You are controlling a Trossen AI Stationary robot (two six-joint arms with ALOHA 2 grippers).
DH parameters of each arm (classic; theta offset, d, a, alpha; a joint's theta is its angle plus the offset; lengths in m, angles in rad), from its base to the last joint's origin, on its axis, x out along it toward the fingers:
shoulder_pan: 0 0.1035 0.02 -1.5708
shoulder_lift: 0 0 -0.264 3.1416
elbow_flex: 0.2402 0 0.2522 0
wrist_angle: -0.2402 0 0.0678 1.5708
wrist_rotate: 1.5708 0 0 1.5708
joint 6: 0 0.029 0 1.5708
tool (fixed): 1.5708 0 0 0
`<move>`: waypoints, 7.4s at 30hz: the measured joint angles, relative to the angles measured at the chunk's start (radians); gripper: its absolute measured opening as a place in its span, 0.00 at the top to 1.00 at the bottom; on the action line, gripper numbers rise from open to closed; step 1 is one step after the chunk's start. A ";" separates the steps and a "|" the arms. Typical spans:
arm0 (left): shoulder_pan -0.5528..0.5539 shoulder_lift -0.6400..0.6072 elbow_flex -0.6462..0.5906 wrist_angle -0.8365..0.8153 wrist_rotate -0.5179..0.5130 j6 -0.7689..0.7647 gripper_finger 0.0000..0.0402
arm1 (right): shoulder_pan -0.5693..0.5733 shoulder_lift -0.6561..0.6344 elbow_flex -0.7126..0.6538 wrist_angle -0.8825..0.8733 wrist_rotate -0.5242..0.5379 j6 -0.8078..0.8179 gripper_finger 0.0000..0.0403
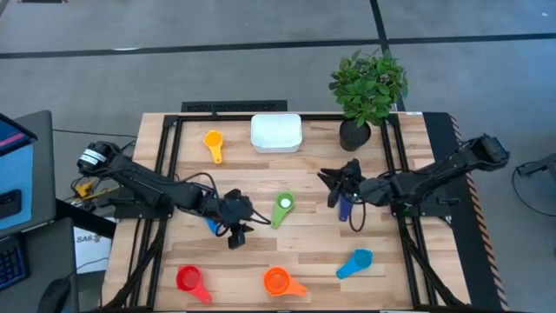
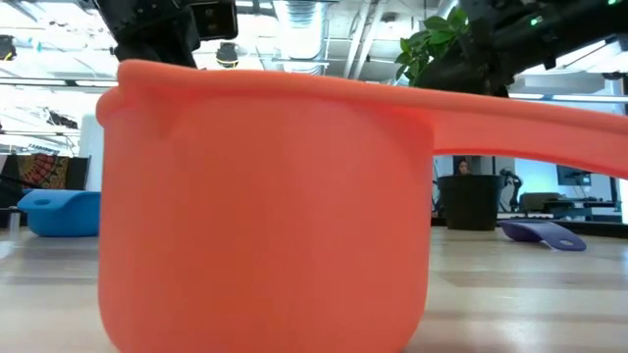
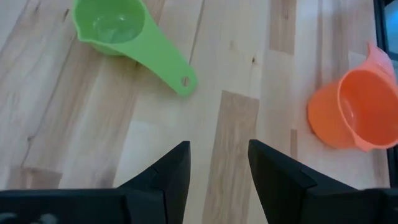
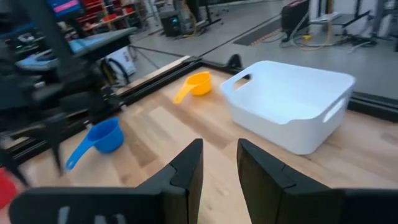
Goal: Nest measuring cups in basket
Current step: Move the orange measuring cup to the bottom right of the table
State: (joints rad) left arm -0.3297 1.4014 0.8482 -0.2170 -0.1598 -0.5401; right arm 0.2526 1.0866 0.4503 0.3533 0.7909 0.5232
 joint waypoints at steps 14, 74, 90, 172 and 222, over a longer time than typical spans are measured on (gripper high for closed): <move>-0.018 0.000 0.000 -0.002 -0.090 -0.045 0.62 | -0.069 0.000 0.000 -0.001 -0.043 0.000 0.70; -0.157 0.308 0.068 0.298 -0.157 -0.227 0.62 | 0.096 0.066 -0.001 -0.027 -0.062 0.117 0.71; -0.219 0.353 0.212 0.271 -0.165 -0.178 0.62 | 0.228 0.132 -0.002 -0.012 -0.058 0.150 0.71; -0.190 0.484 0.252 0.214 -0.045 -0.048 0.68 | 0.315 0.378 0.105 0.120 -0.063 0.219 0.71; -0.391 0.299 0.177 -0.322 -0.046 0.345 0.99 | 0.285 0.398 0.174 0.097 -0.085 0.126 0.71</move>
State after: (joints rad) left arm -0.7204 1.7000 1.0256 -0.5392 -0.2055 -0.1955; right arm 0.5377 1.4845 0.6239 0.4500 0.7063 0.6491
